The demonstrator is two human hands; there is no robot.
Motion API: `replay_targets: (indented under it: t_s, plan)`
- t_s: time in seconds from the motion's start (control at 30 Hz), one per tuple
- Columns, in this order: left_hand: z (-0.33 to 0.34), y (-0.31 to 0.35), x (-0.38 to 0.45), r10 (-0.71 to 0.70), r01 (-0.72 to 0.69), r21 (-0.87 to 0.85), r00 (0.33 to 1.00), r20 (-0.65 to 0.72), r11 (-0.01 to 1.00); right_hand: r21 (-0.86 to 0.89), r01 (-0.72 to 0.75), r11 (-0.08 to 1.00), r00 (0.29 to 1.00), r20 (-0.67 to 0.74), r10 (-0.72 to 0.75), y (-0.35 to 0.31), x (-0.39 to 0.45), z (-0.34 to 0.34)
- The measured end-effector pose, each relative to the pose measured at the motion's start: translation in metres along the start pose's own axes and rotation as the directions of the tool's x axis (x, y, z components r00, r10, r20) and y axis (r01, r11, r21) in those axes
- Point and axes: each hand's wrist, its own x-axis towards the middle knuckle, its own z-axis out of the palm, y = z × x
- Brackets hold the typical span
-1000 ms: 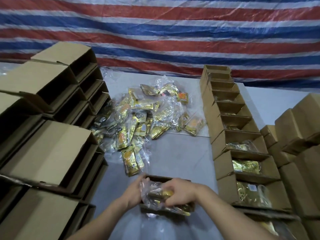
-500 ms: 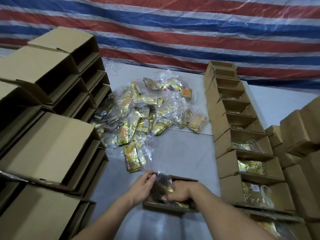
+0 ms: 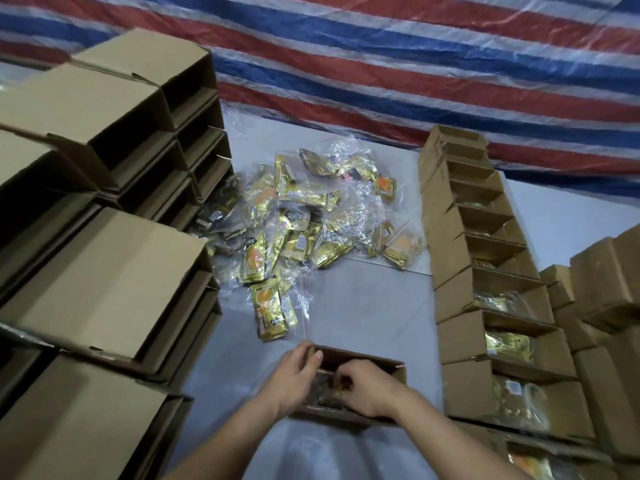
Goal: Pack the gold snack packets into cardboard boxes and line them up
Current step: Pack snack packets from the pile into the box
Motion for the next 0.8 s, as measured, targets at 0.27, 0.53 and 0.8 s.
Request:
replay_targets:
  t_s: [0.27, 0.53, 0.8]
  plan:
    - [0.004, -0.003, -0.001, -0.016, 0.016, 0.014, 1.0, -0.015, 1.0, -0.027, -0.28, 0.96, 0.927, 0.254, 0.277, -0.013, 0.018, 0.023]
    - [0.004, -0.003, -0.001, -0.003, 0.005, 0.054, 1.0, -0.031, 0.999, 0.094, -0.224, 0.97, 0.973, 0.075, 0.217, -0.018, 0.009, 0.01]
    - [0.004, -0.003, -0.006, -0.056, 0.06, 0.078, 0.997, -0.052, 0.995, 0.184, -0.177, 0.967, 0.975, 0.17, 0.146, -0.031, 0.017, 0.02]
